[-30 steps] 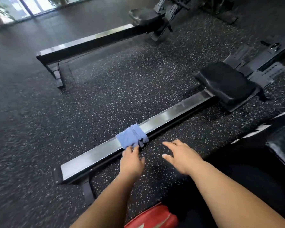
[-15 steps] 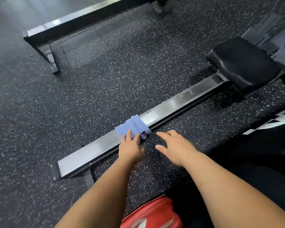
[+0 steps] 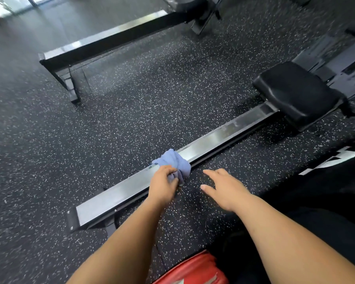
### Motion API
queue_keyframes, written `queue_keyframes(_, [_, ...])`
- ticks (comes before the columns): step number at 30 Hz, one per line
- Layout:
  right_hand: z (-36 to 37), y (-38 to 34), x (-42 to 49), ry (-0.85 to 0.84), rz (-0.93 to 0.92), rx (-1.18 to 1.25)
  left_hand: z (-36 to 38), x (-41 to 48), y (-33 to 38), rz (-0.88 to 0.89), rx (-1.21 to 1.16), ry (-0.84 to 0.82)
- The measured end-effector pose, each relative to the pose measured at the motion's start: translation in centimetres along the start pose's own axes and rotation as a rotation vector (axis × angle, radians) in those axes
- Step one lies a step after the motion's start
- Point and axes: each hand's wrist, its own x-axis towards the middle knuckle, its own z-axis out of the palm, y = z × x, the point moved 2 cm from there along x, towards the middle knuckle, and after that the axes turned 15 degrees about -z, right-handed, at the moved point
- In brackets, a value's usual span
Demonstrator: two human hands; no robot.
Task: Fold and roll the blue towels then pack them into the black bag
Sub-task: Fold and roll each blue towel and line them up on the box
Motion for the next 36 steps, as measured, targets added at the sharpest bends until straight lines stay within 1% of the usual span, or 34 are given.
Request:
queue_keyframes(2, [-0.5, 0.0, -1.0, 0.03, -0.001, 0.011, -0.9, -0.5, 0.9, -0.016, -0.113, -0.03])
queue_keyframes(5, [-1.4, -0.3, -2.8, 0.078, -0.009, 0.018, -1.9, -1.5, 2.4, 0.025, -0.221, -0.026])
queue_keyframes(8, [-2.7, -0.7, -4.6, 0.143, -0.03, 0.028, -2.6, -3.3, 4.8, 0.077, -0.266, -0.036])
queue_keyframes(10, [-3.8, -0.9, -5.9, 0.218, -0.033, 0.045, -3.0, -4.9, 6.5, 0.117, -0.293, -0.046])
queue_keyframes(15, [-6.4, -0.3, -9.3, 0.357, 0.04, 0.159, -3.5, -8.2, 11.2, 0.259, -0.335, -0.111])
queue_keyframes(18, [-8.1, -0.1, -11.6, 0.426, 0.037, 0.204, -3.6, -10.2, 14.7, 0.367, -0.376, -0.148])
queue_keyframes(24, [-12.6, 0.4, -16.7, 0.664, 0.004, 0.081, -4.1, -14.6, 21.9, 0.558, -0.413, -0.243])
queue_keyframes(27, [-15.5, 1.0, -20.2, 0.808, 0.019, 0.11, -4.4, -16.4, 25.5, 0.629, -0.429, -0.255])
queue_keyframes(31, [-19.2, 2.5, -25.4, 1.002, 0.046, 0.126, -4.7, -18.9, 30.4, 0.739, -0.392, -0.226])
queue_keyframes(36, [-23.8, 5.3, -33.5, 1.239, 0.066, 0.105, -5.0, -22.8, 37.8, 0.897, -0.286, -0.131])
